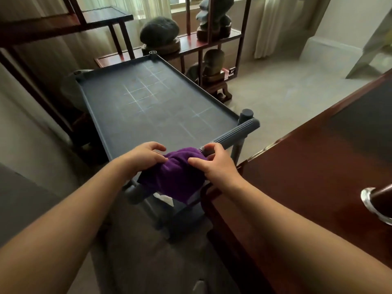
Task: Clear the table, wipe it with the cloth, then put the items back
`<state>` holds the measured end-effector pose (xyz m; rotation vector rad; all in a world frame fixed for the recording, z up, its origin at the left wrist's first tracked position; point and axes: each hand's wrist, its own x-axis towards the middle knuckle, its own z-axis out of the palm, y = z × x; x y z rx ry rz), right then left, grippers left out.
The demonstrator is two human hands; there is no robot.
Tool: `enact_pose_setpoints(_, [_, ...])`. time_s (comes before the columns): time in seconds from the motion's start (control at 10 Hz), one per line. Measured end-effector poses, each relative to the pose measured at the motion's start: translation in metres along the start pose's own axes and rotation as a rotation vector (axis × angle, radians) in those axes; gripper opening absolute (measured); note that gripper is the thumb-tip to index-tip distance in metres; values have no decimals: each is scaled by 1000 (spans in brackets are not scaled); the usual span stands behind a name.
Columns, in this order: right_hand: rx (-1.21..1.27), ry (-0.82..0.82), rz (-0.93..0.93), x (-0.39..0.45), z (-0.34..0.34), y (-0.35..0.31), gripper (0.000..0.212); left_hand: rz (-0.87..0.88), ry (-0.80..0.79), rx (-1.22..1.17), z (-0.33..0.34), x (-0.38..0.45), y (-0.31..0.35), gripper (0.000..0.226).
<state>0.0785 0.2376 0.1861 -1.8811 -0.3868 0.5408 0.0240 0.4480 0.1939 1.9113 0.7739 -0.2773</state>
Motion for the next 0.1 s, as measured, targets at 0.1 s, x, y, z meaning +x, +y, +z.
enact_pose_setpoints(0.1, [-23, 17, -20, -5, -8, 3, 59, 86, 93, 158, 0, 1, 19, 30])
